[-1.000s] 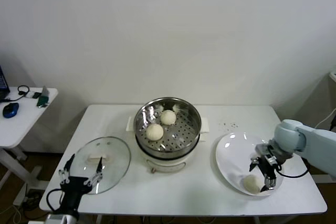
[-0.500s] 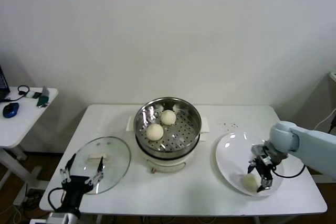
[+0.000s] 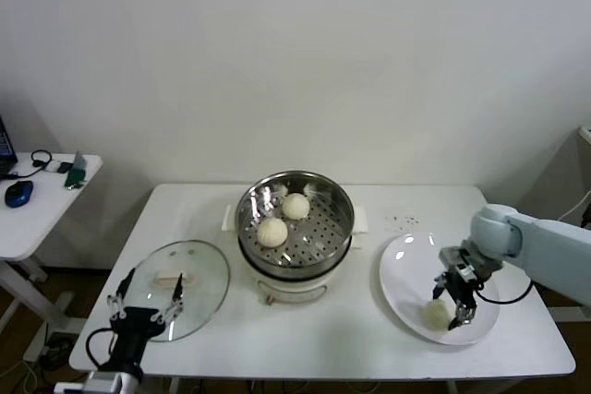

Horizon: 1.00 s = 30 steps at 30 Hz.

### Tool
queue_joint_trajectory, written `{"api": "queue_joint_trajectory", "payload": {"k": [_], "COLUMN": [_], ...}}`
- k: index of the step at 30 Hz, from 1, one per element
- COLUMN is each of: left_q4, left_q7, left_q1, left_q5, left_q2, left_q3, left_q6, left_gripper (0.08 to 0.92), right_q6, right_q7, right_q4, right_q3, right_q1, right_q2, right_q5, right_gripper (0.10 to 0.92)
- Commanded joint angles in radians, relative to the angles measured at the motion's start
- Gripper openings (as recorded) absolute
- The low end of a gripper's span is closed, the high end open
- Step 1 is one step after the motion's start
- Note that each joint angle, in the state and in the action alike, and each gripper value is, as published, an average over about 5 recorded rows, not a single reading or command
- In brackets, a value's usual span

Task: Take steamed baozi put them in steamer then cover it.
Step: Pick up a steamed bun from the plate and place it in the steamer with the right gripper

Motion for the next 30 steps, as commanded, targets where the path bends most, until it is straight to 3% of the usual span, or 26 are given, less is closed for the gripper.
{"api": "queue_joint_trajectory", "payload": {"k": [1,7,14,21,30], "left_q4": [-0.003,-0.009,0.006,0.008,0.000], "left_q7": [0.000,0.001,0.001,0.001,-0.001], "left_q1": [-0.002,-0.002,0.004,0.012,0.032], "left_q5": [0.000,0.001,-0.002,-0.007,-0.023], "left_q2": [0.002,0.002,0.000,0.000,0.004], "left_q3": [0.002,0.005,0.010,0.015,0.001], "left_q6": [0.002,0.005,-0.003,-0.008,-0.007], "left_gripper": [0.823,0.823,0.823,0.823,0.823], "right_q6": [0.153,0.338,0.453,0.526,0.643], "right_q7": [-0.037,-0.079,-0.087,-0.087,-0.082], "right_q4": [-0.005,-0.019,-0.004,0.004,-0.113], "right_q3": [-0.145,-0.257,-0.256,-0.181,-0.087], "right_q1": [0.295,0.565,0.664,0.620,0.449], "right_q2": [0.072,0.250,0.438,0.617,0.817], "right_q5": [-0.006,-0.003,0.021,-0.015,-0.177], "right_gripper": [0.687,0.687,0.687,0.689,0.687]}}
